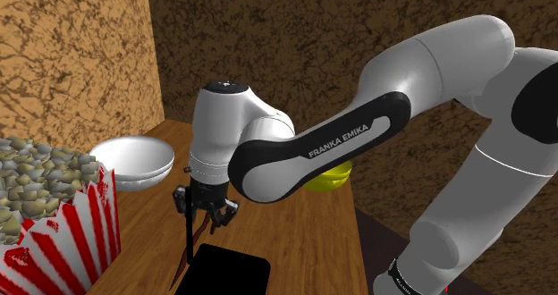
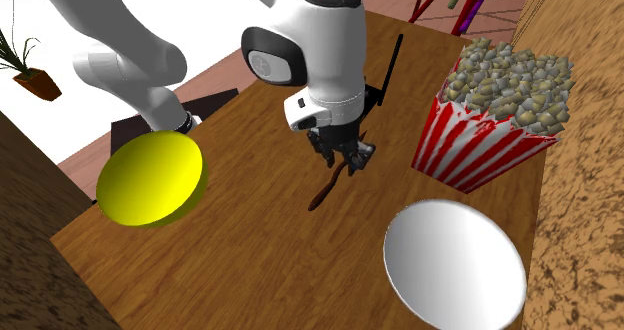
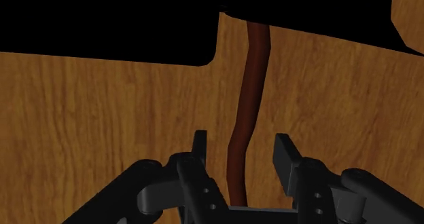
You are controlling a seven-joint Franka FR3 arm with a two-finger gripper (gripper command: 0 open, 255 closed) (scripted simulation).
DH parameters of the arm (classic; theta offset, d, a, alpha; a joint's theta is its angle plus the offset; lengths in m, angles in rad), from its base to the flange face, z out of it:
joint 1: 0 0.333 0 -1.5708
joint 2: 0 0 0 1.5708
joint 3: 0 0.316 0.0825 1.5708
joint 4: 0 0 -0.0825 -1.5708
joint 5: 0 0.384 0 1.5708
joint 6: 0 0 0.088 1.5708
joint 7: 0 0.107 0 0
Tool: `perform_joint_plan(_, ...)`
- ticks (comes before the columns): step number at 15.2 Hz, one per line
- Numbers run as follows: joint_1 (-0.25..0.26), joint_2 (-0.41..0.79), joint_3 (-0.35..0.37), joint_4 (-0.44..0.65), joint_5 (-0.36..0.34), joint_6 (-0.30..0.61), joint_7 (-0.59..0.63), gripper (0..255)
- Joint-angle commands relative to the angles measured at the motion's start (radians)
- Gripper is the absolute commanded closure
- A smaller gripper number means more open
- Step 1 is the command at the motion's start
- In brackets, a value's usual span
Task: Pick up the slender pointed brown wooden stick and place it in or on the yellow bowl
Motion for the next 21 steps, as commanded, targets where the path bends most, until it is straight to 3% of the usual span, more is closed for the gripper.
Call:
perform_joint_plan(1,-0.004,-0.014,0.000,0.009,0.021,-0.014,-0.015,255)
perform_joint_plan(10,-0.012,-0.105,-0.014,0.082,0.120,-0.135,-0.083,255)
perform_joint_plan(21,-0.010,-0.167,-0.045,0.196,0.173,-0.285,-0.119,255)
